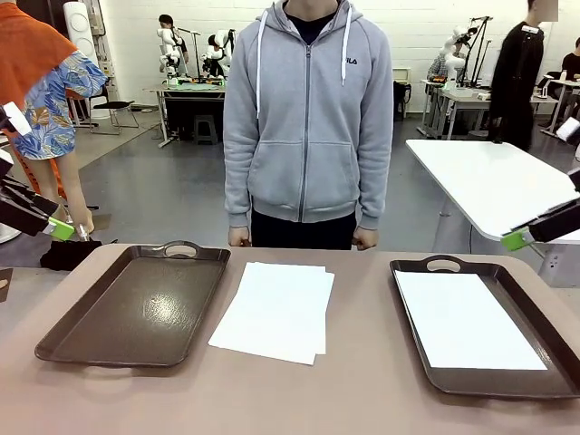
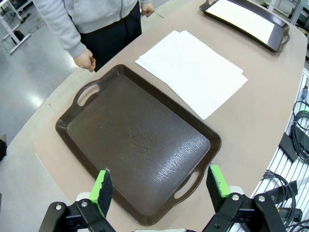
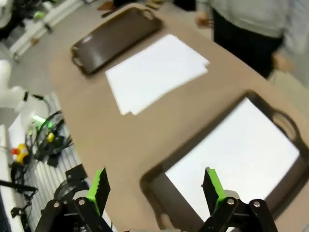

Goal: Sort the A4 documents.
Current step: Receive the A4 Paper.

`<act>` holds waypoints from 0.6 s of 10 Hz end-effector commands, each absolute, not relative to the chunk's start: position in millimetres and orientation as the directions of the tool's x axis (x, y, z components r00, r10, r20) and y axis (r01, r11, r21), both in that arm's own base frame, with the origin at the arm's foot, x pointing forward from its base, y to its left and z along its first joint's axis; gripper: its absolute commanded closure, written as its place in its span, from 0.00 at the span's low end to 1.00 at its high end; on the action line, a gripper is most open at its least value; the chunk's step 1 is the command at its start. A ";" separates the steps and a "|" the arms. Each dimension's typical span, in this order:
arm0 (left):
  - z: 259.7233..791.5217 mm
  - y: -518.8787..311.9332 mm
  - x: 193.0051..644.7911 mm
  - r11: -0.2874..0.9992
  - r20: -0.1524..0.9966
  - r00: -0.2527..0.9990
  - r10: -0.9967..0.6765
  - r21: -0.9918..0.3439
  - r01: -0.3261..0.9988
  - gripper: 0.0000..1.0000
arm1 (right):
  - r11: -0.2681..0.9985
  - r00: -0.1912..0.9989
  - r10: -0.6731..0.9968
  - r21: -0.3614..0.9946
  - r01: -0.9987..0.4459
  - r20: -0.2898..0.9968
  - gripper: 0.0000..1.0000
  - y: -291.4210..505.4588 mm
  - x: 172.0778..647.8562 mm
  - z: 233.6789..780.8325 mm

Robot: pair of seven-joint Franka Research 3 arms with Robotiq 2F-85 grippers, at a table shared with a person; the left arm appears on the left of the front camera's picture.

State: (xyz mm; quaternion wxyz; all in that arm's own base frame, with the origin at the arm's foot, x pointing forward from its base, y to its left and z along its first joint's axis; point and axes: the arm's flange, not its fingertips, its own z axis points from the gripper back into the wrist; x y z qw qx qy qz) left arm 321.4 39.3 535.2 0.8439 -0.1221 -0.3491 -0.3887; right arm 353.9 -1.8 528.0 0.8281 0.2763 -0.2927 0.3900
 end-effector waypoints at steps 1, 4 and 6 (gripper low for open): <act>533.9 40.3 321.6 0.666 0.689 0.453 -0.566 0.058 0.744 0.00 | 0.414 0.400 0.479 0.201 -0.888 0.781 0.00 2.0 355.5 546.8; 533.9 40.3 321.6 0.666 0.689 0.453 -0.566 0.058 0.744 0.00 | 0.336 0.243 0.519 0.065 -0.939 0.819 0.00 40.9 341.4 571.9; 533.9 40.3 321.6 0.666 0.689 0.453 -0.566 0.058 0.744 0.00 | 0.352 0.250 0.545 0.052 -0.934 0.801 0.00 49.7 343.6 566.5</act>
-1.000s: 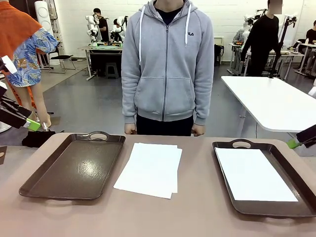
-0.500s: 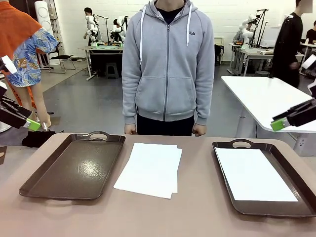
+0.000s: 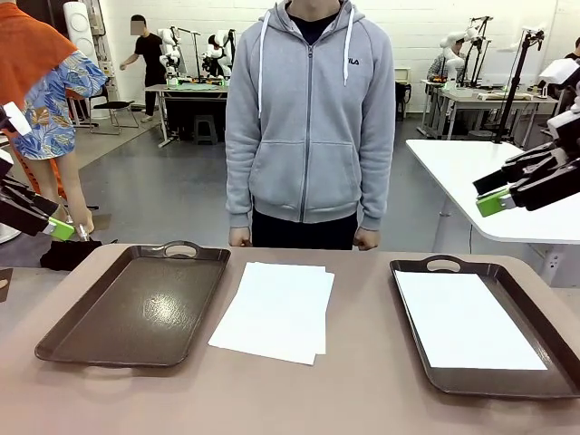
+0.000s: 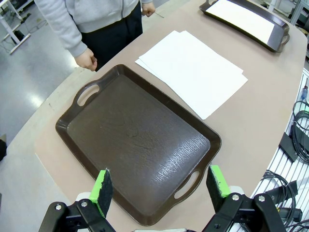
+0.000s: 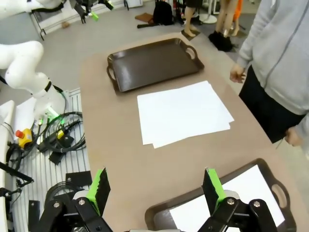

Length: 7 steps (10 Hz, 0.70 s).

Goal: Sort the A4 documents.
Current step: Receive the A4 Paper.

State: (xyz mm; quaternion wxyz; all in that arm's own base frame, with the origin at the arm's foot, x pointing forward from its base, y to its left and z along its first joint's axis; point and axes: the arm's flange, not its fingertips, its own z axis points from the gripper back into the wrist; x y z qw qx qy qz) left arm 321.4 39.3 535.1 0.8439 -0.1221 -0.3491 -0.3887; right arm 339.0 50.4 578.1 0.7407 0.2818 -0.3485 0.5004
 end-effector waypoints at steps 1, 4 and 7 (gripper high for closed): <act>533.9 40.3 321.6 0.666 0.689 0.453 -0.566 0.058 0.744 0.00 | 0.376 0.264 0.541 0.051 -0.925 0.799 0.00 51.2 348.4 562.2; 533.9 40.3 321.6 0.666 0.689 0.453 -0.566 0.058 0.744 0.00 | 0.415 0.301 0.536 0.064 -0.907 0.789 0.00 52.4 364.1 557.0; 533.9 40.3 321.6 0.666 0.689 0.453 -0.566 0.058 0.744 0.00 | 0.446 0.342 0.528 0.089 -0.891 0.778 0.00 38.5 377.0 554.5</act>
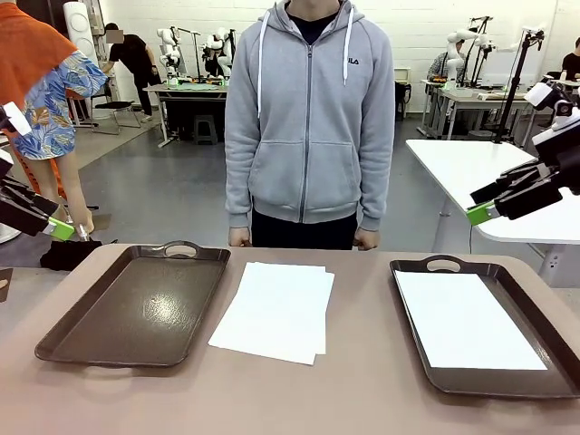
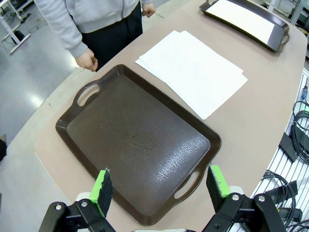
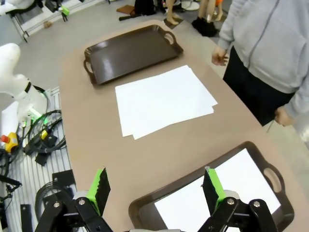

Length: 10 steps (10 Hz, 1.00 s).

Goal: Sort the A4 documents.
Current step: Receive the A4 Paper.

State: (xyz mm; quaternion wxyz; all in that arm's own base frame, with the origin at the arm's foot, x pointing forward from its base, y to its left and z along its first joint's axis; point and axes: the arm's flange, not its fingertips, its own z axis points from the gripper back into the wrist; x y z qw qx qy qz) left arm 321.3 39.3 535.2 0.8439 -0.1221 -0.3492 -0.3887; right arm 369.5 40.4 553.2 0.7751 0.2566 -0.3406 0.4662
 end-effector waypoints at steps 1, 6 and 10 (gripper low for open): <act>533.9 40.3 321.6 0.666 0.689 0.453 -0.566 0.058 0.744 0.00 | 0.457 0.351 0.519 0.094 -0.885 0.779 0.00 33.9 379.9 554.0; 533.9 40.3 321.6 0.666 0.689 0.453 -0.566 0.058 0.744 0.00 | 0.494 0.381 0.499 0.105 -0.863 0.779 0.00 25.1 386.7 552.5; 533.9 40.3 321.6 0.666 0.689 0.453 -0.566 0.058 0.744 0.00 | 0.504 0.383 0.493 0.102 -0.857 0.781 0.00 24.6 386.9 553.1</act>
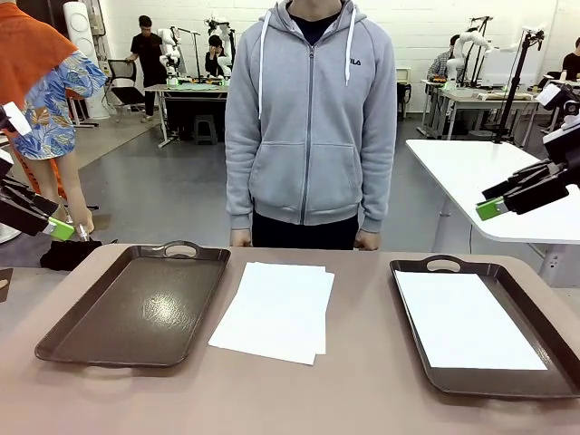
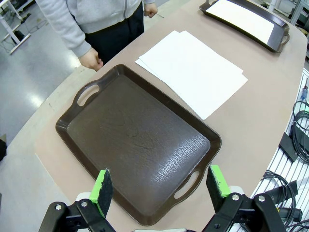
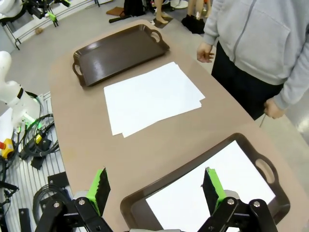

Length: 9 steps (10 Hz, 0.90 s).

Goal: Sort the A4 documents.
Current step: Receive the A4 Paper.

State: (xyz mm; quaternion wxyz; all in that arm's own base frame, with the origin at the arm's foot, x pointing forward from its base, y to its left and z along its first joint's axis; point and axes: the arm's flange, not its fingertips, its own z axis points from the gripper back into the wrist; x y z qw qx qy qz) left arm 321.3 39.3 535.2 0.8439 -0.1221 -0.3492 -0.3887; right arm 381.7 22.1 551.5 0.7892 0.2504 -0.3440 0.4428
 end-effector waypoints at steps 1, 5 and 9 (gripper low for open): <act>533.9 40.3 321.6 0.666 0.689 0.453 -0.566 0.058 0.744 0.00 | 0.511 0.386 0.492 0.100 -0.854 0.780 0.00 24.1 387.5 552.5; 533.9 40.3 321.6 0.666 0.689 0.453 -0.566 0.058 0.744 0.00 | 0.564 0.422 0.482 0.096 -0.820 0.767 0.00 15.5 393.5 548.9; 533.9 40.3 321.6 0.666 0.689 0.453 -0.566 0.058 0.744 0.00 | 0.547 0.406 0.502 0.083 -0.833 0.764 0.00 12.2 389.6 549.3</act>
